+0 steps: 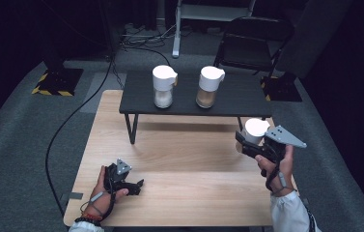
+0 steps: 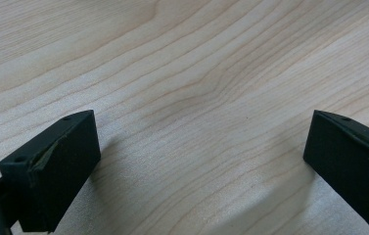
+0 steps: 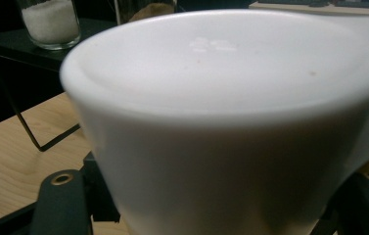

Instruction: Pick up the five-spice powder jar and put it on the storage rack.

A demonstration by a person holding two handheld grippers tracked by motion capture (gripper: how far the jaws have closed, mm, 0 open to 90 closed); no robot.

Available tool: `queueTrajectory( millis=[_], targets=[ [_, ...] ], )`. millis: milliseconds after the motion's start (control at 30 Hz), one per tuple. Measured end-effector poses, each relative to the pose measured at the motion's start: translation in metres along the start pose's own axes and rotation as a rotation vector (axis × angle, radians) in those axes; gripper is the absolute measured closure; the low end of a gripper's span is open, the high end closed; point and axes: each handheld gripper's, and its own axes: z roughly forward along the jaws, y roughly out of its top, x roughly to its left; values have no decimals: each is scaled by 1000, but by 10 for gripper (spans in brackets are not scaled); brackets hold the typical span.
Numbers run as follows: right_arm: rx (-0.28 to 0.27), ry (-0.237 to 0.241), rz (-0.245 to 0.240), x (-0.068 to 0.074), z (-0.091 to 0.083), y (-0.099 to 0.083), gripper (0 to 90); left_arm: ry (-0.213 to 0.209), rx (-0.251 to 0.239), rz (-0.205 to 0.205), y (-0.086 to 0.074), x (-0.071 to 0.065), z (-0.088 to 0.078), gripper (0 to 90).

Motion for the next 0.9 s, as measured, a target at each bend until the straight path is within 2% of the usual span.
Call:
queueTrajectory(
  millis=[900],
  targets=[
    [-20, -52, -17, -1, 11, 45, 291, 0, 0, 0, 0, 0, 0, 2]
  ],
)
